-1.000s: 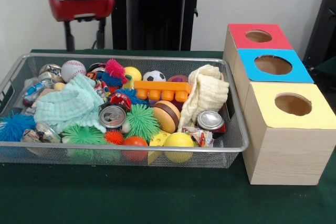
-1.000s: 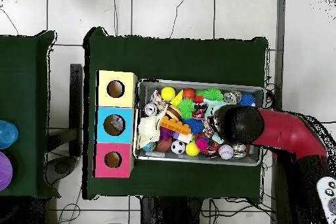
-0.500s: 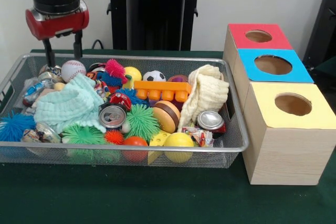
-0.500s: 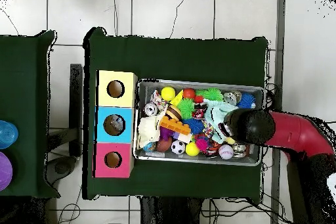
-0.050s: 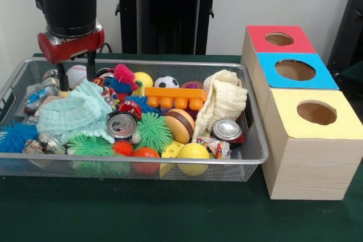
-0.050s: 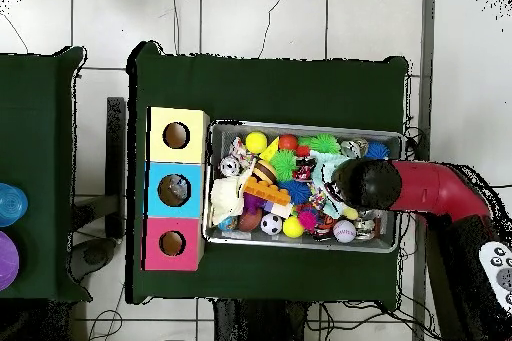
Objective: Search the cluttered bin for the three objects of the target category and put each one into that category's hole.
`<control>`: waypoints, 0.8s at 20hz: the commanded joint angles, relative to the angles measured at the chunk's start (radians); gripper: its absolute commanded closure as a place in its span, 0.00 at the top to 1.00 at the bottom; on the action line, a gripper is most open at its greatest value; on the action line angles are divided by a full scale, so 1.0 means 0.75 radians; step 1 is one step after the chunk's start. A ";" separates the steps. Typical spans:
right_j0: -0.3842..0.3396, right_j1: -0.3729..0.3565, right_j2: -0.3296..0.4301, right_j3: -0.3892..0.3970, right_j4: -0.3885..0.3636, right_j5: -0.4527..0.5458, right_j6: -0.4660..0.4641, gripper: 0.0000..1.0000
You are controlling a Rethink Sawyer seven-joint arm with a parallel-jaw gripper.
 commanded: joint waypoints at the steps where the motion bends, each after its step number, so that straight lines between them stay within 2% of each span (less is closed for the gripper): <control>1: -0.046 0.083 0.106 -0.139 -0.156 0.159 -0.480 1.00; 4: -0.072 0.101 0.118 -0.160 -0.178 0.175 -0.503 1.00; 6: -0.094 0.092 0.138 -0.129 -0.199 0.177 -0.564 1.00; 13: -0.161 0.101 0.138 -0.053 -0.220 0.135 -0.517 1.00; 16: -0.183 0.133 0.139 -0.037 -0.236 0.108 -0.519 1.00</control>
